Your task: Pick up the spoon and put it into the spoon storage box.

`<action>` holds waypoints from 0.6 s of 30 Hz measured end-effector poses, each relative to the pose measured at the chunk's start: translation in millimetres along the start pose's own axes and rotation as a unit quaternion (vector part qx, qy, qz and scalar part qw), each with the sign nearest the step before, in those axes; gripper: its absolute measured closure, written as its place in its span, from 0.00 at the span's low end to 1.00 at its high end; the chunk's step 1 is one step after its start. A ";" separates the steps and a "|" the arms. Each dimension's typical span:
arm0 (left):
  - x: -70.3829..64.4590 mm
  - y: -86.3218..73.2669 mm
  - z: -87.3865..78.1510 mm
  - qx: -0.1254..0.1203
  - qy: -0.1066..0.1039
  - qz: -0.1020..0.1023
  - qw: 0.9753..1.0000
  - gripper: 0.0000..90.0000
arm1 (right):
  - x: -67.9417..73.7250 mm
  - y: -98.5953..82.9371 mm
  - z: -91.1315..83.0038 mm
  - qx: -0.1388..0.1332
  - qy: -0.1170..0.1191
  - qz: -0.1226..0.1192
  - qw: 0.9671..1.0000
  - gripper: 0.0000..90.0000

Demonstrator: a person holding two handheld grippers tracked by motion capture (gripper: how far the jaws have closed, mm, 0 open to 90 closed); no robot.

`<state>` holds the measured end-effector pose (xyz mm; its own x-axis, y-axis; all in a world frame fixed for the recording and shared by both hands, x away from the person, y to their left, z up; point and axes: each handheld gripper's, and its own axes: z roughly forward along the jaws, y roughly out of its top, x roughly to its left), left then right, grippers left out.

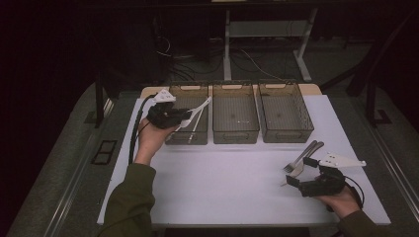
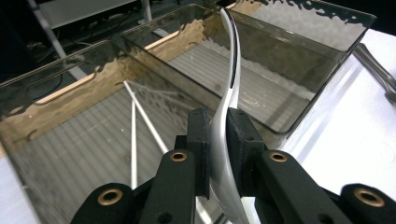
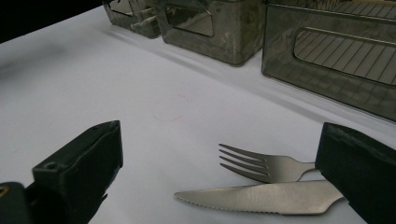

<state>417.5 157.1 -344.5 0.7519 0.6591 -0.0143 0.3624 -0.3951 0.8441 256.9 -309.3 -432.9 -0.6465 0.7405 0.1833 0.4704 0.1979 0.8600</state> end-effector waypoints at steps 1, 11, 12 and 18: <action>-0.8 1.2 3.1 0.000 -0.003 -0.002 1.000 0.88 | -0.2 0.1 -0.2 0.000 -0.001 0.001 1.000 0.01; -13.0 15.9 32.6 0.013 -0.021 0.009 1.000 0.88 | -0.5 0.1 -0.4 0.000 0.000 0.000 1.000 0.01; -15.4 17.1 36.5 0.012 -0.023 0.007 1.000 0.88 | -0.5 0.1 -0.4 -0.001 0.000 0.000 1.000 0.01; -28.4 25.1 59.3 0.022 -0.038 0.022 0.999 0.88 | -0.6 0.1 -0.4 -0.001 0.001 0.001 1.000 0.01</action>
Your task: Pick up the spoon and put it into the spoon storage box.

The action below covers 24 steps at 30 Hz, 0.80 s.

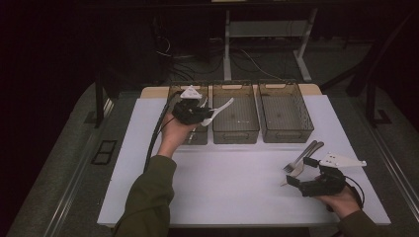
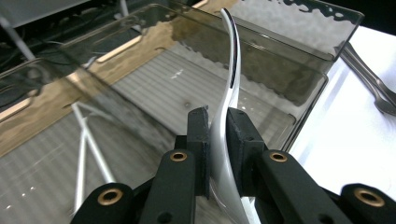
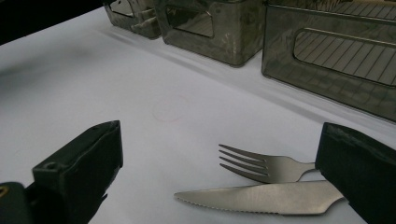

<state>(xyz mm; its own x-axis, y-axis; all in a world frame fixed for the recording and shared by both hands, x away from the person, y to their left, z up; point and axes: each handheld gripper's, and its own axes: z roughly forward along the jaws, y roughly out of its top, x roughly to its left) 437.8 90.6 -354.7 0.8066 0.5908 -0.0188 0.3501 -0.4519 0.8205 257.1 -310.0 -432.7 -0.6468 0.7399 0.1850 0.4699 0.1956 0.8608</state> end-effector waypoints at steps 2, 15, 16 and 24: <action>-3.6 3.3 7.0 0.005 -0.004 0.005 1.000 0.88 | -0.1 0.0 -0.2 0.000 0.000 0.000 1.000 0.01; -25.2 17.4 47.6 0.041 -0.015 0.033 0.999 0.88 | 0.5 0.2 -1.1 -0.003 0.003 0.002 1.000 0.01; -25.9 17.2 49.3 0.045 -0.012 0.033 0.998 0.88 | 0.5 0.2 -1.1 -0.004 0.003 0.001 1.000 0.01; -26.0 13.4 59.0 0.069 -0.009 0.024 0.997 0.85 | 0.0 0.4 -2.4 -0.006 0.003 0.000 1.000 0.01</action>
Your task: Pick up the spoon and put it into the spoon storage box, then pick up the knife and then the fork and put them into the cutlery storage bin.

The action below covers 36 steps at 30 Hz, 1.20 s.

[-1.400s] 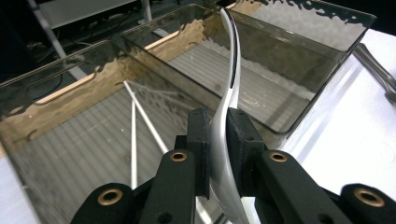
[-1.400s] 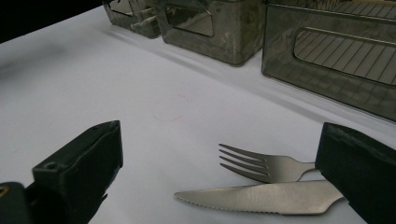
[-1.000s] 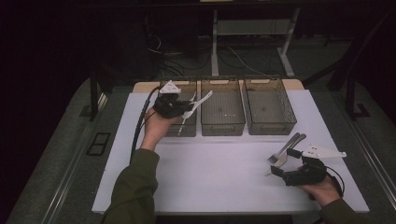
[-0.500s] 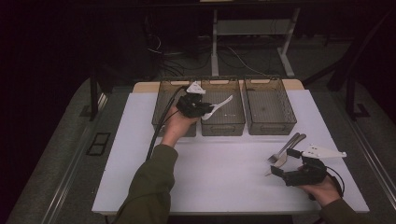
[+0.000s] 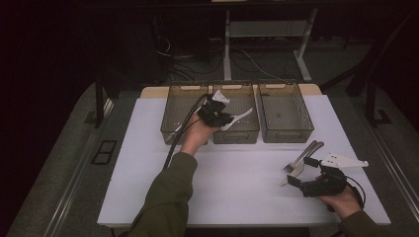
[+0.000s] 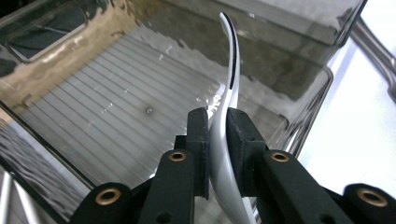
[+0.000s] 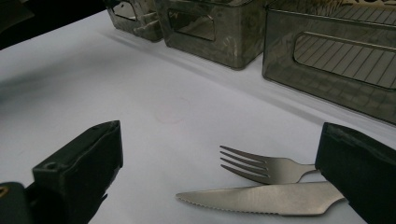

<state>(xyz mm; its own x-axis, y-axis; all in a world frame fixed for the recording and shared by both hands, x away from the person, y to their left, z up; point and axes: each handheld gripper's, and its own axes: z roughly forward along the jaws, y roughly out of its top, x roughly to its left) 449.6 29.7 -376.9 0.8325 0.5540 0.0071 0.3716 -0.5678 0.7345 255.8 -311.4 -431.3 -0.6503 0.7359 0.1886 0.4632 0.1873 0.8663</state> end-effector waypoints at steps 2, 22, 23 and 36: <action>0.8 -0.3 0.4 0.000 0.000 0.001 1.000 0.80 | 0.2 0.1 0.1 0.000 0.000 0.001 1.000 0.01; -9.8 -11.9 -37.0 -0.066 -0.056 -0.028 0.996 0.54 | -0.2 -0.1 0.0 0.003 -0.001 -0.001 1.000 0.01; -10.5 -14.0 -40.0 -0.068 -0.057 -0.026 0.996 0.53 | -0.2 -0.2 -0.2 0.002 -0.001 -0.001 1.000 0.01; -28.7 -54.0 -74.8 -0.095 -0.068 -0.040 0.992 0.44 | -0.1 0.1 0.4 0.006 0.000 0.001 1.000 0.01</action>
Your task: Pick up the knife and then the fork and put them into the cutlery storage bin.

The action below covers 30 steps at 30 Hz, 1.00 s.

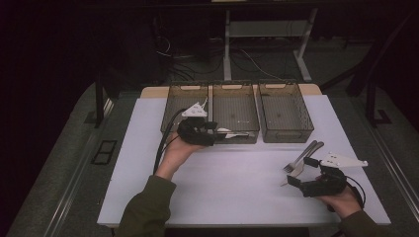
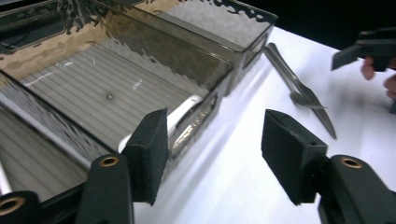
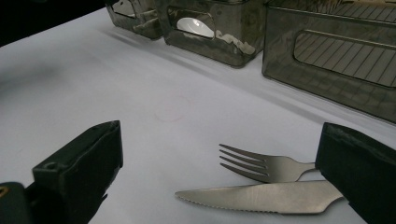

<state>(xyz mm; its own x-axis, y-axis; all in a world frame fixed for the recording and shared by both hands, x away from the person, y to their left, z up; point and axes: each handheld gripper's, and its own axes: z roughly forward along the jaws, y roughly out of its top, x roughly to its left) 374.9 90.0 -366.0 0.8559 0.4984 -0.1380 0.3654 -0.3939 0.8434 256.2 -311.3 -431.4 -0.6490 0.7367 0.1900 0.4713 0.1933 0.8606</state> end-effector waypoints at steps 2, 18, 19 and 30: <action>-3.3 -6.6 -4.6 0.008 0.004 0.007 1.000 0.42 | -0.2 0.0 0.3 0.001 0.000 0.001 1.000 0.01; -22.8 -66.0 -48.1 -0.002 0.027 0.015 1.000 0.26 | -2.8 2.4 -4.3 0.014 0.001 0.007 1.000 0.01; -23.4 -69.3 -50.5 -0.004 0.028 0.013 1.000 0.25 | -3.7 2.9 -5.4 0.017 0.000 0.011 1.000 0.06; -28.2 -101.1 -71.6 -0.015 0.047 0.009 0.999 0.13 | -20.7 13.2 -9.2 0.040 -0.022 0.026 0.999 0.30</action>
<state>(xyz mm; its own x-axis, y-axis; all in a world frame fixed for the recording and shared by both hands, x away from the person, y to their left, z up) 287.6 171.1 -410.1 0.8234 0.5625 -0.0743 0.3377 -0.3806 0.8609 270.3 -329.9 -419.7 -0.5962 0.7749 0.2099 0.5507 0.2045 0.8093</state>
